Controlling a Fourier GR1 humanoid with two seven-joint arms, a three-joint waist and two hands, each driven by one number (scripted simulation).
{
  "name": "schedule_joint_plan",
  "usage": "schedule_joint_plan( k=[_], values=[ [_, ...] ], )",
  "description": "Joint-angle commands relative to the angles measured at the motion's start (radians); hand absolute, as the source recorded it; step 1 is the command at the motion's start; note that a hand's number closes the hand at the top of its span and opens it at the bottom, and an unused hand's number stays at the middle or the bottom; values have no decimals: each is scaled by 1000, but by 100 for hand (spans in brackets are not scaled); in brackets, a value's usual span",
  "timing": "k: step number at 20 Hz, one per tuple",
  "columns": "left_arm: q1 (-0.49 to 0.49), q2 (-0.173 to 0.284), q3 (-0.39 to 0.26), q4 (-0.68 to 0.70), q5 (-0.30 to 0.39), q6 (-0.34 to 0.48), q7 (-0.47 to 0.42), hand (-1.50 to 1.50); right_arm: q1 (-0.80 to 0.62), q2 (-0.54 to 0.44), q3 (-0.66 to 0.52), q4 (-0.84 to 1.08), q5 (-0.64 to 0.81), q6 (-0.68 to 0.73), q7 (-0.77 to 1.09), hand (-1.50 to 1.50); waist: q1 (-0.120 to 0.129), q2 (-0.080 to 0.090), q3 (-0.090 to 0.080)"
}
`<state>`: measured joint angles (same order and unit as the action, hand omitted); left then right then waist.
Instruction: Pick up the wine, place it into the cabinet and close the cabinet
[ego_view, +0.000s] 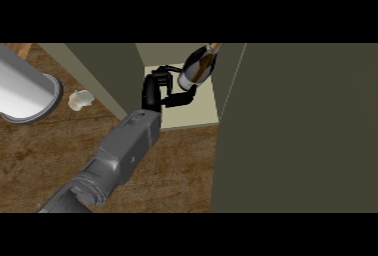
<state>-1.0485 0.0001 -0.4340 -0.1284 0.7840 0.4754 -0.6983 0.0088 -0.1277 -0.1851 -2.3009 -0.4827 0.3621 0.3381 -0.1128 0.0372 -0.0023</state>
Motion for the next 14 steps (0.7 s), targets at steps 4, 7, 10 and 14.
schedule_joint_plan(
  k=[4, 7, 10, 14],
  values=[
    [-102, 0, 19, 57, -3, 9, 45, 150, 20, 22, 7, -10, 17, 2, -22, -150, 1, 1, 1],
    [-108, 12, 8, 85, -21, 9, 29, 150, 34, 13, 20, -16, 7, 28, -21, -150, -9, 8, 1],
    [-124, 6, 15, 94, -21, 15, 27, 150, 29, -5, 7, -41, 0, 9, 12, -150, 5, 1, 0],
    [-138, 24, 38, 104, -5, 34, 10, 150, 30, -2, -4, -19, -7, 26, -16, -150, -1, 8, 1]
  ],
)
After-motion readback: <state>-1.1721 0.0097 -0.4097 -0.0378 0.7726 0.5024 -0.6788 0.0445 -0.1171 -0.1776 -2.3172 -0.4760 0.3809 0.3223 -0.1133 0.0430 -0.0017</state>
